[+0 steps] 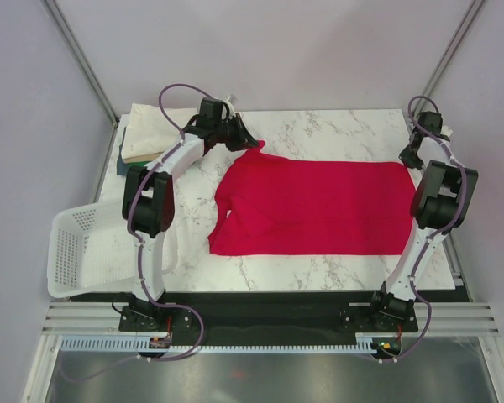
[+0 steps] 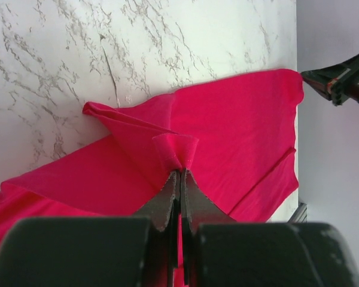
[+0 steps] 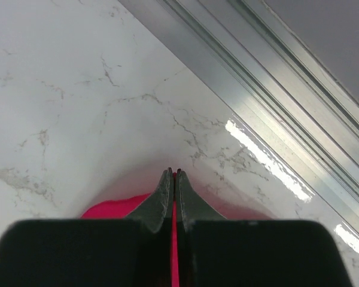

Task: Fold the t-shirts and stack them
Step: Fold the tshirt

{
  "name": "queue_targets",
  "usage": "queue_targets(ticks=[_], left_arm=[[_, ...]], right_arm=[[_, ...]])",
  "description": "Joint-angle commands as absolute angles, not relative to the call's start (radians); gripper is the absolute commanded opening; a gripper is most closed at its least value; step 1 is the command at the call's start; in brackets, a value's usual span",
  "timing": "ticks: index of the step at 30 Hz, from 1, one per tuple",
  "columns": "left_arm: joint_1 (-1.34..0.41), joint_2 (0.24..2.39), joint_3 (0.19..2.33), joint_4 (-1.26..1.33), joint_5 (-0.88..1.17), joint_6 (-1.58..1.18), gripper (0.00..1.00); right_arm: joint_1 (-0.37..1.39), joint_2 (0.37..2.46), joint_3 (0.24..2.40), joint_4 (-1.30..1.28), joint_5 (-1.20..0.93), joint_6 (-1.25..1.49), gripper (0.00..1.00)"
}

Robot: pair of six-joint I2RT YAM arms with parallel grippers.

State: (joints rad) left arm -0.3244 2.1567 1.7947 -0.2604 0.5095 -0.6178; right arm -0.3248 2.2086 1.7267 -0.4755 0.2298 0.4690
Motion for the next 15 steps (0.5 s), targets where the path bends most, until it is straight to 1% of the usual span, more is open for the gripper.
queue_targets(ticks=[1,5,11,15], left_arm=[[-0.342,2.056,1.826,-0.297,0.523,-0.563,0.02],[-0.353,1.976,1.755,-0.308,0.514,-0.554,0.02],[-0.37,1.807,1.576,-0.308,0.469,-0.534,0.02],[-0.38,1.697,1.413,-0.308,0.431,-0.528,0.02]], right_arm=[[-0.327,2.039,1.706,-0.472,0.219,0.477,0.0],[-0.337,1.944,1.632,-0.471,0.2,0.48,0.0],[-0.356,1.818,1.467,-0.437,0.154,0.488,0.0],[-0.377,1.735,1.336,-0.411,0.133,0.494,0.0]])
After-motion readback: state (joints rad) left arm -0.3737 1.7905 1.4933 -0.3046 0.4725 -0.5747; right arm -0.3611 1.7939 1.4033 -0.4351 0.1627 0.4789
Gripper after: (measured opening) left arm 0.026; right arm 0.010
